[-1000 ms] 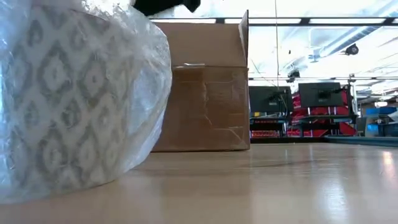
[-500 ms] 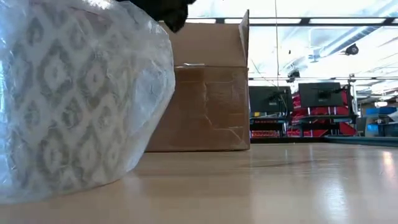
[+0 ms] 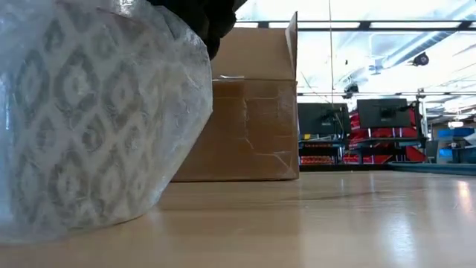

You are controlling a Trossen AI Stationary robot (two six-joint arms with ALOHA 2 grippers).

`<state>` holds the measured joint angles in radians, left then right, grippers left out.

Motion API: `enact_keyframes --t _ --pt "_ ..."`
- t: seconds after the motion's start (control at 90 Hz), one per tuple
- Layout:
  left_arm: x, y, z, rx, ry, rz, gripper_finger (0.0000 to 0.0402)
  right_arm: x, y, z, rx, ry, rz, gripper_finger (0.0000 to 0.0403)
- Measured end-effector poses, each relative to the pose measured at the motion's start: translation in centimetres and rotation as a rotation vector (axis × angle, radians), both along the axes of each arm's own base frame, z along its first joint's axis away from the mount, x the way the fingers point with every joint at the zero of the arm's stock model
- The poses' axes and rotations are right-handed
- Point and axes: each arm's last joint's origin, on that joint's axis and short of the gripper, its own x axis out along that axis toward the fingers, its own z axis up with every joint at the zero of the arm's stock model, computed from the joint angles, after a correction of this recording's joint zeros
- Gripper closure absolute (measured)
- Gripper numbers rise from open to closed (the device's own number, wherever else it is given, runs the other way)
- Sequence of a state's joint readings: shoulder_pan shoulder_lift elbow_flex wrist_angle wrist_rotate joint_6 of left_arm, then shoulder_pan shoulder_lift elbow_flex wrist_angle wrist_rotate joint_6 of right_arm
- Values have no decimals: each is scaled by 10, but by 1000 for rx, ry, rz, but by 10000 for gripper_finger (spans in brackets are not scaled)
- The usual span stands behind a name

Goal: Wrap mug
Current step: Wrap the gray mug with transparent bubble wrap

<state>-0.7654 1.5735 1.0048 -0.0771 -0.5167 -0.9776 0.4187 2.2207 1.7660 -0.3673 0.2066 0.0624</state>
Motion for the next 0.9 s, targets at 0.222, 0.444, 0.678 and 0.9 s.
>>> enact_keyframes --t 0.222,0.444,0.678,0.9 --pt "-14 -1 24 171 143 25 402 -1 0 4 8 -1 -2 389" --pt "-12 5 18 306 99 169 402 -1 0 5 13 -11 -2 389" --pt "9 -10 -27 228 190 49 402 -1 0 5 11 -8 3 389" --pt "16 -16 -52 233 258 35 401 -5 1 24 18 -14 23 389"
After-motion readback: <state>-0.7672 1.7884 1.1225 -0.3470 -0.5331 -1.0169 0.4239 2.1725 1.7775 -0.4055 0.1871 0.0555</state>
